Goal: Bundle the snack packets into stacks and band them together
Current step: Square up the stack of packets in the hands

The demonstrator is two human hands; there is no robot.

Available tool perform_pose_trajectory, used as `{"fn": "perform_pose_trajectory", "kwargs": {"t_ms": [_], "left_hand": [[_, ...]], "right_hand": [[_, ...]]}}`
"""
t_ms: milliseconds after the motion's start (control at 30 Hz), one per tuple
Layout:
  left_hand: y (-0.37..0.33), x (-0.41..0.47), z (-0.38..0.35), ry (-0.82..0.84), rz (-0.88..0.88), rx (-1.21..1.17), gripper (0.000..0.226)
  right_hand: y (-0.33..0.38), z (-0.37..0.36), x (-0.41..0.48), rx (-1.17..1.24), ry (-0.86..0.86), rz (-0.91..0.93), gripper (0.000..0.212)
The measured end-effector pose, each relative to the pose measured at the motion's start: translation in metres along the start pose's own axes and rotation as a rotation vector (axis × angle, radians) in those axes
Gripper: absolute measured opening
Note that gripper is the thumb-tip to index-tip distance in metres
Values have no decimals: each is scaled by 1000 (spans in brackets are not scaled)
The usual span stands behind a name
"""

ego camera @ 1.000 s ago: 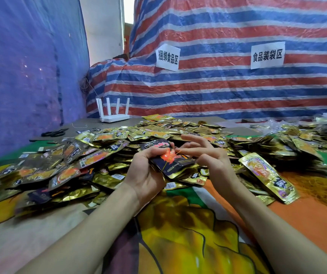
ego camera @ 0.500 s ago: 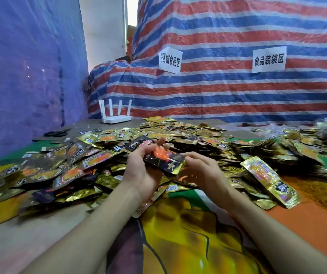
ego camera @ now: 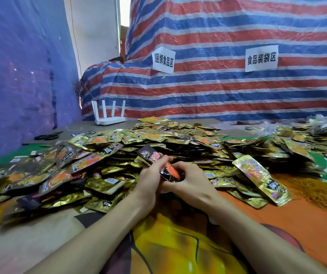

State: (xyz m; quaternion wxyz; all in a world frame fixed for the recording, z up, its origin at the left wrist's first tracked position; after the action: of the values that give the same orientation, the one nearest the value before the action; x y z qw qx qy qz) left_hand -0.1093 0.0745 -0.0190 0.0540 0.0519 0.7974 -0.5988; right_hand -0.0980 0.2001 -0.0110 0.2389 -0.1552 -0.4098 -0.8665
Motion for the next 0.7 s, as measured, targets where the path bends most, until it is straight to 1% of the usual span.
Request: {"fn": "perform_pose_trajectory", "kwargs": {"t_ms": [67,133,200,267,367,400,433,500,533,600,700], "left_hand": [[6,1,-1,-46,-15,150,19],[7,1,-2,-39,-4,179,25],[5,0,-4,2,-2,193,32],[-1,-4,-8,72,-61,224,30],[-7,-15,-16,160,-126,249,33],[-8,-16,-17,159,-141,230,34],[-9,-17,-18,144,-161,221,41],[-10,-17,-20,113,-195,299,63],[-11,-17,-21,100,-216,348,69],[-15,-18,-22,98,-282,400,59],[-21,-20,-25,112,-342,529,22]], "right_hand": [[-4,0,1,-31,-5,4,32],[-8,3,2,18,-45,37,34],[-10,6,1,84,-74,65,47],[-11,8,1,166,-46,65,63],[-7,20,2,223,7,45,77],[-4,29,4,200,-4,46,83],[-2,40,6,148,-28,51,87],[-1,67,14,5,-84,35,90],[-4,83,19,-65,-103,2,91],[-18,116,34,-155,-112,-125,91],[-47,163,52,-244,-77,-320,92]]}}
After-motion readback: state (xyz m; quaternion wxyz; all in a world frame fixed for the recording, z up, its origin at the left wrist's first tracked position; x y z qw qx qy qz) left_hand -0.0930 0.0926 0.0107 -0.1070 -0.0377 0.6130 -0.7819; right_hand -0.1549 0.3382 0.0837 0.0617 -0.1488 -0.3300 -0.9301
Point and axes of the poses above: each hand's wrist, its own x-axis towards the middle knuckle, its own z-axis out of the back of the hand, y = z × x, the point moved 2 cm from there along x, towards the middle knuckle, and after that the axes turned 9 degrees about z, right-handed, at the moved point
